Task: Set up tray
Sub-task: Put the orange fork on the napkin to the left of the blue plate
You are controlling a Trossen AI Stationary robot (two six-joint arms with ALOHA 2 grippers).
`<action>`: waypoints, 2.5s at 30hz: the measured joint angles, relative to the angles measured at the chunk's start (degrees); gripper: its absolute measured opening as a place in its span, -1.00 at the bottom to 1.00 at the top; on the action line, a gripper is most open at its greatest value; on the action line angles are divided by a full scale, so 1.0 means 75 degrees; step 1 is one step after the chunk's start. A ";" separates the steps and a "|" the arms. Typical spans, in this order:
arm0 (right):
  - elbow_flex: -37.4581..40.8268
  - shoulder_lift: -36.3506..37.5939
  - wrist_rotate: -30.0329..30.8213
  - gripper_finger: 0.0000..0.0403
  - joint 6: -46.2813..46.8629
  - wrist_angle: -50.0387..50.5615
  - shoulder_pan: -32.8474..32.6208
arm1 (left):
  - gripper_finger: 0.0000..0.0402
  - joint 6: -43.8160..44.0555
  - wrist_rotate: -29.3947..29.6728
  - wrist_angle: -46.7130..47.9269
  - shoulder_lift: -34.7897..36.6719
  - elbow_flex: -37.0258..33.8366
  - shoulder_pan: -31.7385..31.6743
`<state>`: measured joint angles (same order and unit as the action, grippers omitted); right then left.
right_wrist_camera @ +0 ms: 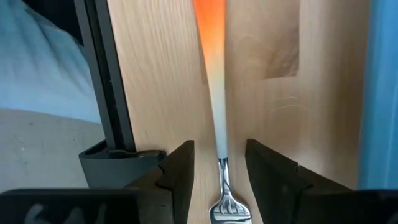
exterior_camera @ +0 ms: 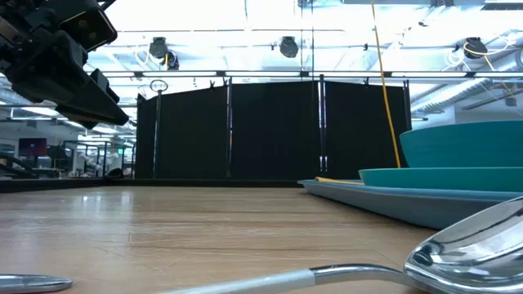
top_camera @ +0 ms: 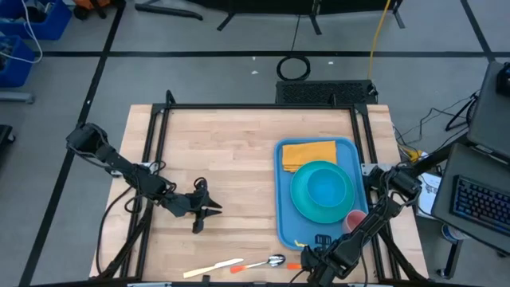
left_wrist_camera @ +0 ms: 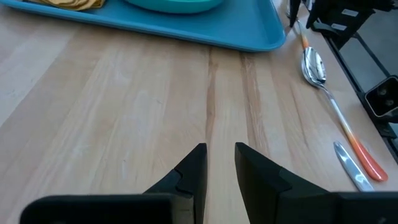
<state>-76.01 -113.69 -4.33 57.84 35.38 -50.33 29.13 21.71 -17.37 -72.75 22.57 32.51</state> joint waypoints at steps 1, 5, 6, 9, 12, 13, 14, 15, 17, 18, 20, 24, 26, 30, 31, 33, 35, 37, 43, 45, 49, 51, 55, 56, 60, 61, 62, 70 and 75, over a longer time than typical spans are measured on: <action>0.0000 0.0011 0.0000 -0.34 0.0016 -0.0003 0.0000 | -0.57 0.0021 0.0014 0.0001 0.0000 0.0000 0.0007; 0.0009 0.0003 -0.0001 -0.43 0.0074 -0.0009 0.0000 | -0.57 0.0130 0.0126 0.0003 0.0000 0.0000 0.0107; 0.0012 0.0000 -0.0001 -0.46 0.0129 -0.0009 0.0000 | -0.57 0.0130 0.0127 0.0003 0.0000 0.0000 0.0134; 0.0017 -0.0003 -0.0001 -0.57 0.0198 -0.0009 0.0003 | -0.57 0.0133 0.0141 0.0003 0.0000 0.0000 0.0189; 0.0020 -0.0006 -0.0005 -0.69 0.0200 -0.0004 0.0003 | -0.57 0.0159 0.0255 0.0003 0.0000 0.0000 0.0260; 0.0020 -0.0009 -0.0012 -0.72 0.0198 -0.0017 0.0003 | -0.57 0.0161 0.0288 0.0003 0.0000 0.0000 0.0285; 0.0020 -0.0012 -0.0031 -0.76 0.0198 -0.0046 0.0003 | -0.57 0.0159 0.0318 0.0003 0.0000 0.0000 0.0305; 0.0020 -0.0012 -0.0042 -0.80 0.0187 -0.0061 0.0003 | -0.57 0.0159 0.0321 0.0003 0.0000 0.0000 0.0323; 0.0020 -0.0015 -0.0076 -0.87 0.0142 -0.0093 0.0003 | -0.57 0.0159 0.0361 0.0003 0.0000 0.0000 0.0336; 0.0020 -0.0015 -0.0131 -0.91 0.0128 -0.0125 0.0004 | -0.57 0.0159 0.0382 0.0003 0.0000 0.0000 0.0335; 0.0020 -0.0015 -0.0210 -0.96 0.0070 -0.0185 0.0009 | -0.57 0.0159 0.0396 0.0003 0.0000 0.0000 0.0335; 0.0017 -0.0015 -0.0220 -0.96 0.0006 -0.0219 0.0010 | -0.57 0.0156 0.0462 0.0003 0.0000 0.0000 0.0335; 0.0017 -0.0015 -0.0220 -0.97 0.0000 -0.0216 0.0017 | -0.57 0.0156 0.0520 0.0003 0.0000 0.0000 0.0335; 0.0014 0.0012 -0.0184 -0.98 0.0000 -0.0191 0.0017 | -0.57 0.0156 0.0523 0.0003 0.0000 0.0000 0.0335; 0.0012 0.0012 -0.0143 -0.98 0.0000 -0.0187 0.0017 | -0.57 0.0156 0.0523 0.0006 0.0000 0.0000 0.0335; 0.0012 0.0072 -0.0084 -0.99 0.0000 -0.0167 0.0015 | -0.57 0.0156 0.0523 0.0004 0.0000 0.0000 0.0335; 0.0012 0.0124 -0.0059 -0.99 0.0021 -0.0123 0.0015 | -0.57 0.0156 0.0523 0.0006 0.0000 0.0000 0.0335; 0.0027 0.0224 0.0052 -0.99 0.0040 -0.0043 0.0026 | -0.57 0.0156 0.0523 0.0006 0.0000 0.0000 0.0335; 0.0035 0.0463 0.0165 -1.00 0.0084 0.0103 0.0063 | -0.57 0.0156 0.0523 0.0009 0.0000 0.0000 0.0335; 0.0035 0.0445 0.0138 -1.00 0.0085 0.0114 0.0087 | -0.57 0.0154 0.0523 0.0023 0.0000 0.0000 0.0335; 0.0032 0.0458 0.0138 -1.00 0.0085 -0.0008 0.0093 | -0.57 0.0156 0.0525 0.0053 0.0000 0.0000 0.0335; 0.0032 0.0460 0.0124 -1.00 0.0085 -0.0023 0.0093 | -0.57 0.0156 0.0525 0.0061 0.0000 0.0000 0.0335; 0.0032 0.0561 -0.0056 -1.00 0.0195 0.0024 0.0105 | -0.57 0.0156 0.0530 0.0061 0.0000 0.0000 0.0335; 0.0032 0.0607 -0.0046 -1.00 0.0198 0.0028 0.0109 | -0.57 0.0156 0.0529 0.0061 0.0000 0.0000 0.0335; 0.0029 0.0823 0.0111 -1.00 0.0230 0.0187 0.0114 | -0.57 0.0156 0.0534 0.0061 0.0000 0.0000 0.0335; 0.0029 0.0886 0.0180 -1.00 0.0230 0.0234 0.0114 | -0.57 0.0156 0.0534 0.0061 0.0000 0.0000 0.0335; 0.0027 0.0949 0.0205 -1.00 0.0230 0.0279 0.0130 | -0.57 0.0156 0.0534 0.0061 0.0000 0.0000 0.0335; 0.0023 0.1446 0.0391 -1.00 0.0220 0.0644 0.0288 | -0.57 0.0156 0.0534 0.0061 0.0000 0.0000 0.0335; 0.0017 0.1711 0.0380 -1.00 -0.0030 0.1072 0.0502 | -0.57 0.0155 0.0582 0.0061 0.0000 0.0000 0.0335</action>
<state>-75.88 -100.85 -1.48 57.62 43.42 -46.56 30.29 26.08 -16.91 -72.75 22.57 35.03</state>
